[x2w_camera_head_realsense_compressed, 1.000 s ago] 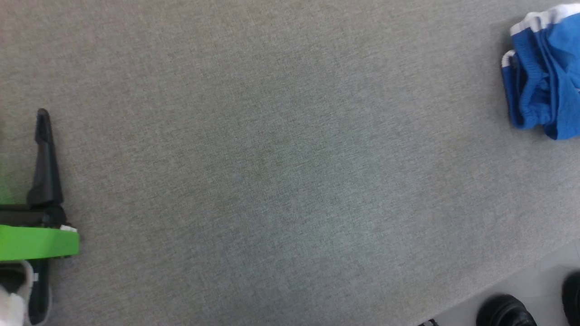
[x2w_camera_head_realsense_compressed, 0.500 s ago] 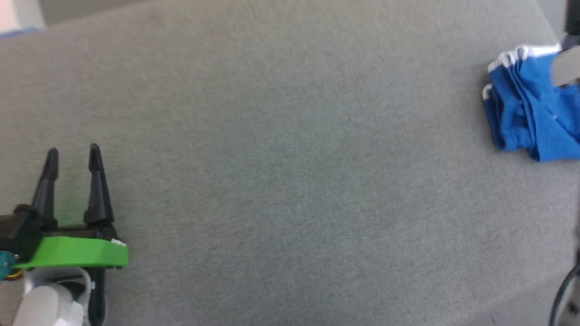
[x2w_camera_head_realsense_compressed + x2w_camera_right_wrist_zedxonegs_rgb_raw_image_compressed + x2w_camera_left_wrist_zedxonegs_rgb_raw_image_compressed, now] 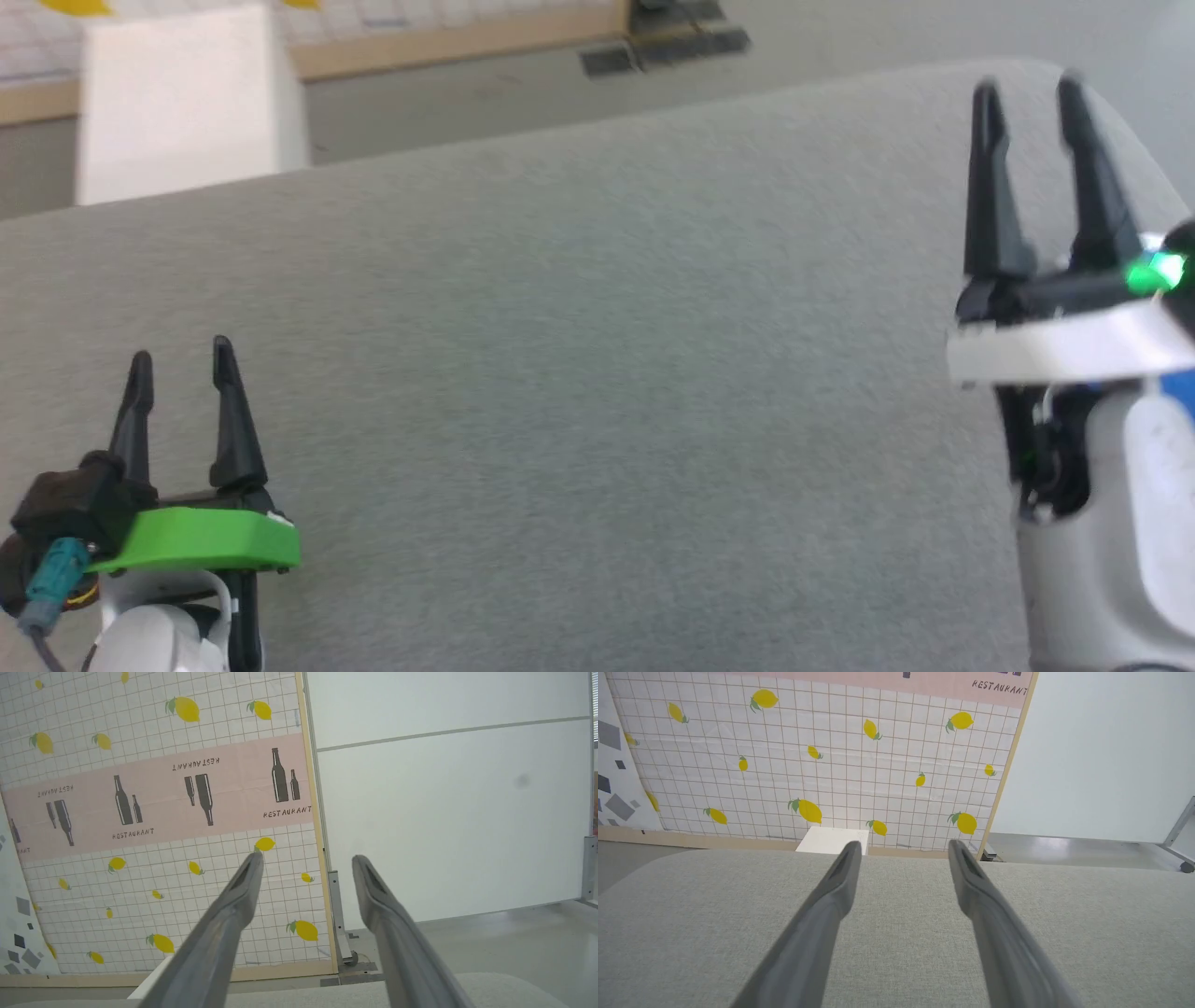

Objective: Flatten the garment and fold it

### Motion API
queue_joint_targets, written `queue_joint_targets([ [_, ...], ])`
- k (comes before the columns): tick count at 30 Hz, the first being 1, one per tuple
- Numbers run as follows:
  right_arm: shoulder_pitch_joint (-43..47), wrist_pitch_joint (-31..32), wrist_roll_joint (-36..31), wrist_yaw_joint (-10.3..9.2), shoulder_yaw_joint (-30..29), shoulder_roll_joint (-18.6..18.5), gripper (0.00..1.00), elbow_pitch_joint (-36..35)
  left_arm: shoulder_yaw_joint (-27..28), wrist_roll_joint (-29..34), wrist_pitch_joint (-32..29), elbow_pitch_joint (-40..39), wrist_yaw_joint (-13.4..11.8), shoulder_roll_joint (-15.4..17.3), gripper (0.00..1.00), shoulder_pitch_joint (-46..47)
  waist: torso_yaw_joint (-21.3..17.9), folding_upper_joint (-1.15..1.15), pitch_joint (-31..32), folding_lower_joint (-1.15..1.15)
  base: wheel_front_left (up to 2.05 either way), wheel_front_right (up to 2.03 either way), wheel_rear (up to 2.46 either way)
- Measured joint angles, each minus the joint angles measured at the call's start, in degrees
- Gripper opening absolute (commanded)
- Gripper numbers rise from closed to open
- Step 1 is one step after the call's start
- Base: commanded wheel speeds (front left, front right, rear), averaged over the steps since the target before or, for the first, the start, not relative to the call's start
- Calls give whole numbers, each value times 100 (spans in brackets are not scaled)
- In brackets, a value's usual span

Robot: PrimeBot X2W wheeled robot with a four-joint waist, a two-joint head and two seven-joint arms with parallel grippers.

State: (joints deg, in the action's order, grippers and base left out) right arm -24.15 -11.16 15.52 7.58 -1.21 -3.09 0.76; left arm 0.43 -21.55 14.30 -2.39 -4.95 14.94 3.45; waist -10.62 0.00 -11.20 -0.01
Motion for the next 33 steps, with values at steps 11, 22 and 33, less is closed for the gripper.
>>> queue_joint_targets([
  [11, 1166, -349, 314, -1, 253, 23, 100, 642, -172, 252, 25, 319, -56, -282, 100, 0, 710, 0, 590, 0, 0, 0, 0],
  [22, 1994, -350, 49, -1, 257, 24, 100, 627, -289, 374, 45, 688, 314, -686, 100, -19, 1062, 0, 838, 0, 0, 0, 0],
  [33, 2222, -350, -145, -1, 209, 22, 100, 901, -331, 586, 48, 1237, 623, -883, 100, -215, 1047, 0, 862, 0, 0, 0, 0],
])
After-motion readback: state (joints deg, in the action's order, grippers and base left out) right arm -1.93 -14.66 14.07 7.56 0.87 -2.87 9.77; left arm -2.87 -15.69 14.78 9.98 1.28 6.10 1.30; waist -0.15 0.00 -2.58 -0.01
